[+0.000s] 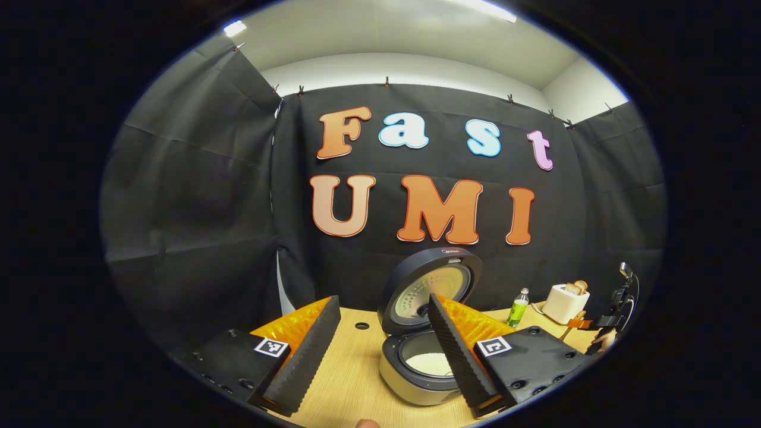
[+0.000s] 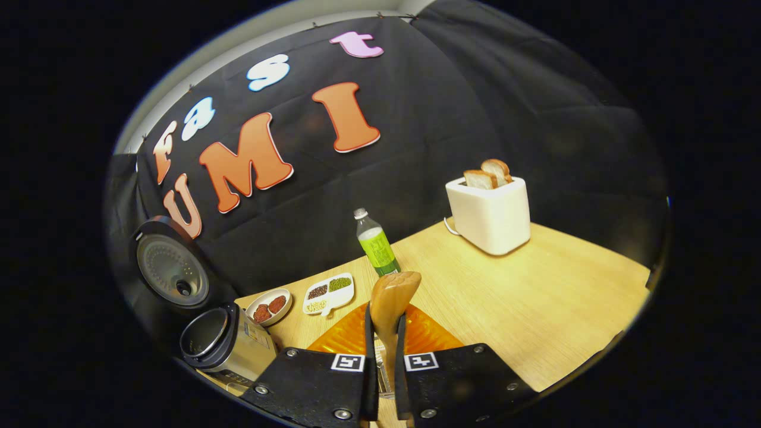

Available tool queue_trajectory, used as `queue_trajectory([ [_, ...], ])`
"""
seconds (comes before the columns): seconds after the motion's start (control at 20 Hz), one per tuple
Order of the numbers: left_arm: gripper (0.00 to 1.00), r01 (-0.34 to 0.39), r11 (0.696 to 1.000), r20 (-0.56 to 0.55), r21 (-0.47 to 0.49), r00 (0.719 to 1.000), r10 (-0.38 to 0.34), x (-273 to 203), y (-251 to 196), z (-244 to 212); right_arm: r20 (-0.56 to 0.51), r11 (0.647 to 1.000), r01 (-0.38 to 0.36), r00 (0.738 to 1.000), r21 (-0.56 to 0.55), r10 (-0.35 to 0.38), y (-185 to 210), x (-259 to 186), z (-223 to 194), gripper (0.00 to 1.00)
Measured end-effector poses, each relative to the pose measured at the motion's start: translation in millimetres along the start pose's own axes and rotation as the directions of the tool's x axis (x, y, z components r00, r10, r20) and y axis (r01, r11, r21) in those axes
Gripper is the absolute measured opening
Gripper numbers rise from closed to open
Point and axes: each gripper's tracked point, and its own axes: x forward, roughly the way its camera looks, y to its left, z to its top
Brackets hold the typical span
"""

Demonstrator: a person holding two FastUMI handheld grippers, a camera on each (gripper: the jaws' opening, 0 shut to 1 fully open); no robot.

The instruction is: Close the left gripper, press the button to open the rice cooker; take a wooden spoon from the chopstick holder with the right hand, scoop a spoonful of rice and pour it into the rice cooker, then put the wooden spoon back into the chopstick holder.

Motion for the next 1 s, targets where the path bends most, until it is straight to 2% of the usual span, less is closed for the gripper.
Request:
queue_trajectory([
  [0.1, 0.97, -0.006, 1.0, -0.002, 0.029, 1.0, 0.006, -3, 0, -1, 0.037, 1.0, -0.006, 0.999, -0.03, 0.007, 10, -13, 18, 0.1],
  [0.25, 0.96, 0.03, 0.999, -0.012, 0.023, 0.999, -0.029, -4, -12, -2, 0.104, 0.996, -0.01, 0.994, -0.087, 0.019, 27, -39, 52, 0.1],
  [0.35, 0.96, 0.026, 0.999, -0.006, 0.019, 1.0, -0.026, -5, -9, -1, 0.136, 0.99, -0.046, 0.989, -0.13, 0.064, 48, -63, 66, 0.09],
  [0.55, 0.97, 0.027, 1.0, -0.005, 0.014, 1.0, -0.026, -5, -9, -4, 0.169, 0.971, -0.167, 0.966, -0.173, 0.196, 100, -114, 75, 0.09],
  [0.75, 0.97, 0.017, 1.0, -0.014, 0.008, 1.0, -0.017, -6, -2, -8, 0.136, 0.94, -0.239, 0.951, -0.243, 0.277, 130, -139, 43, 0.09],
  [0.85, 0.97, -0.001, 1.0, -0.007, 0.013, 1.0, 0.001, -7, 5, -7, 0.095, 0.931, -0.255, 0.953, -0.262, 0.288, 135, -142, 18, 0.09],
  [1.0, 0.99, -0.003, 1.0, -0.004, 0.018, 1.0, 0.003, -13, 4, -7, 0.031, 0.922, -0.244, 0.964, -0.302, 0.265, 128, -139, -19, 0.09],
])
